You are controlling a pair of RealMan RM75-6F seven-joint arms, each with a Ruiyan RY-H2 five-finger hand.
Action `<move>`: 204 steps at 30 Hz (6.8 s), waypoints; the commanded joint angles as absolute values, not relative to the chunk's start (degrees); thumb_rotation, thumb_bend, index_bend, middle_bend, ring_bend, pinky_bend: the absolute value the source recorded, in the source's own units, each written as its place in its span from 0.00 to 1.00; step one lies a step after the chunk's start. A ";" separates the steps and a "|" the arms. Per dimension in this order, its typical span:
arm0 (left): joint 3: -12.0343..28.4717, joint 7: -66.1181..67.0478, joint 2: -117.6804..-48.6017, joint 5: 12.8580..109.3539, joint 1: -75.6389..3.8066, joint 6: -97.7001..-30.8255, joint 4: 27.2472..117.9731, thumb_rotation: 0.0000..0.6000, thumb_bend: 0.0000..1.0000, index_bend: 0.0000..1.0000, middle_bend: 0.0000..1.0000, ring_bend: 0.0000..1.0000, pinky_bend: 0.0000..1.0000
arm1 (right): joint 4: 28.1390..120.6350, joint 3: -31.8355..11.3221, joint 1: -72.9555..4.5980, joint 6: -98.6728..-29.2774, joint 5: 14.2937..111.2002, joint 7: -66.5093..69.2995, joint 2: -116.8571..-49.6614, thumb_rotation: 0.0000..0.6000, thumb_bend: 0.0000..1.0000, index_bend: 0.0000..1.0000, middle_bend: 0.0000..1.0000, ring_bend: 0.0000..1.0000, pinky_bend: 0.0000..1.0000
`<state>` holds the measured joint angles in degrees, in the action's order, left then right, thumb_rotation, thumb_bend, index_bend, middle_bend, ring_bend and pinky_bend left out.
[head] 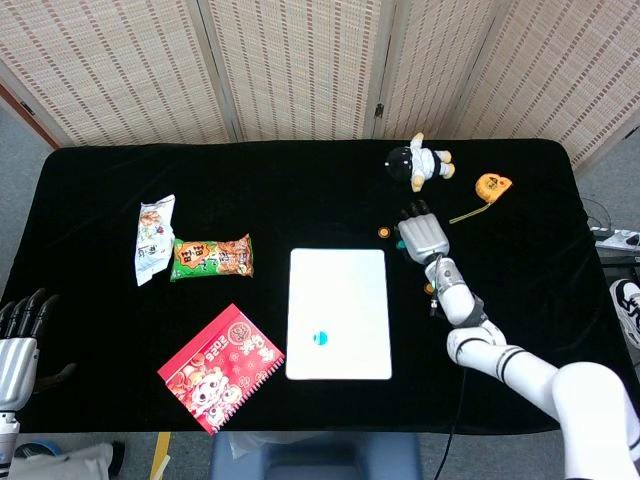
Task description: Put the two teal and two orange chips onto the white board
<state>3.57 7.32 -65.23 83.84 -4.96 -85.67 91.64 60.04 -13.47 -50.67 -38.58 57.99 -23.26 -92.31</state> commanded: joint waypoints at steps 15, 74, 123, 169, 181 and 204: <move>3.25 7.15 -65.08 84.48 -4.63 -86.44 91.96 1.00 0.10 0.00 0.00 0.00 0.00 | 85.35 -2.10 -45.01 -48.71 79.68 -21.38 -84.21 1.00 0.29 0.47 0.14 0.04 0.00; 3.30 3.34 -66.64 84.20 -4.47 -85.90 87.68 1.00 0.10 0.00 0.00 0.00 0.00 | 85.19 -5.47 -42.21 -54.78 73.33 -28.72 -83.02 1.00 0.29 0.26 0.12 0.06 0.00; 2.94 4.79 -66.46 85.06 -4.95 -85.82 89.53 1.00 0.10 0.00 0.00 0.00 0.00 | 66.80 -4.08 -37.91 -48.97 66.50 -23.48 -88.13 1.00 0.29 0.37 0.13 0.06 0.00; 2.97 4.95 -66.52 85.09 -4.93 -86.11 89.46 1.00 0.10 0.00 0.00 0.00 0.00 | 69.53 -5.72 -38.16 -49.56 66.79 -23.14 -86.21 1.00 0.29 0.50 0.17 0.07 0.00; 2.74 5.40 -65.91 85.43 -4.39 -86.98 90.47 1.00 0.10 0.00 0.00 0.00 0.00 | 76.54 -9.32 -44.09 -46.67 64.72 -26.98 -87.60 1.00 0.29 0.51 0.17 0.07 0.00; 2.63 3.22 -66.60 84.83 -4.04 -86.57 88.19 1.00 0.10 0.00 0.00 0.00 0.00 | 76.13 -10.85 -54.06 -47.12 55.45 -39.80 -98.26 1.00 0.29 0.47 0.16 0.05 0.00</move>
<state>2.64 3.27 -66.57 84.88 -4.06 -86.62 88.25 76.27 -10.84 -53.88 -47.00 55.57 -39.65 -98.08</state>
